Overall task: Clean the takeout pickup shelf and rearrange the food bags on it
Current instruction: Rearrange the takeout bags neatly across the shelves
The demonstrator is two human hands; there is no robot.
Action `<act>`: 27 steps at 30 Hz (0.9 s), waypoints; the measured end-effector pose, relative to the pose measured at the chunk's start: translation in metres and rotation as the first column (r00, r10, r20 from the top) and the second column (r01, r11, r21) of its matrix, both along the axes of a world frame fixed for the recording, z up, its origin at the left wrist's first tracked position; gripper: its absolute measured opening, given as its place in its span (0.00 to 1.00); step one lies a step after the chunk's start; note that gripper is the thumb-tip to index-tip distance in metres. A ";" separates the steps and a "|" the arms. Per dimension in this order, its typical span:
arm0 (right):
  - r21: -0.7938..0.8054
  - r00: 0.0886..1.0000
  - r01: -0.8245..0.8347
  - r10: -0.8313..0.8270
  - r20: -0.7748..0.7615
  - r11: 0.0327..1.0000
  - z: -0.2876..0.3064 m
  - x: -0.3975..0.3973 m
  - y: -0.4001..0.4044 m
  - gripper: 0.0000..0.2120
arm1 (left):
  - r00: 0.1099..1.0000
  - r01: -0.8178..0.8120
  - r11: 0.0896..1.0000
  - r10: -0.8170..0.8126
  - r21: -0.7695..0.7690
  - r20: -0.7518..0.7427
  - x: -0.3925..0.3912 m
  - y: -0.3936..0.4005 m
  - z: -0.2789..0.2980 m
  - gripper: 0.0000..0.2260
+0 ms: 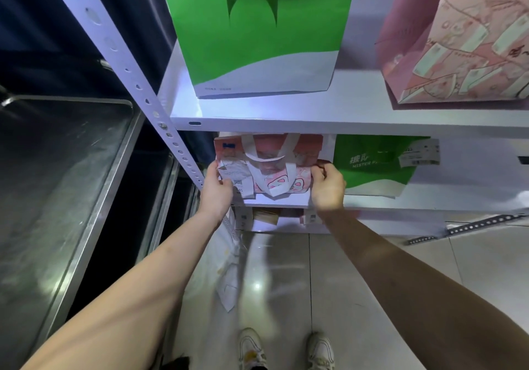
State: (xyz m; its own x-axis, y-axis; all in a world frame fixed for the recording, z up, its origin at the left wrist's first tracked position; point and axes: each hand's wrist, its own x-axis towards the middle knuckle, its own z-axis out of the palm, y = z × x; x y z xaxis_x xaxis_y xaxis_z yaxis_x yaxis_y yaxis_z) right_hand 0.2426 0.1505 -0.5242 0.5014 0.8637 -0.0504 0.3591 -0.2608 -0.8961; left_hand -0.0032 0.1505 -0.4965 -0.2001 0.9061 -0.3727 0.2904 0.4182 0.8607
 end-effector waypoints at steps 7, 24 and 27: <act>0.018 0.999 -0.051 0.050 0.005 0.999 0.009 0.001 -0.009 0.08 | 0.999 0.014 1.000 -0.012 0.028 -0.045 0.011 -0.004 0.021 0.32; -0.022 0.996 -0.062 0.060 -0.071 0.998 0.025 -0.001 -0.020 0.09 | 0.999 -0.002 1.000 0.003 0.005 -0.046 0.019 -0.010 0.033 0.30; -0.031 0.994 -0.070 0.067 -0.082 0.997 0.032 -0.002 -0.026 0.10 | 0.998 0.003 1.000 -0.001 0.022 -0.070 0.019 -0.015 0.040 0.29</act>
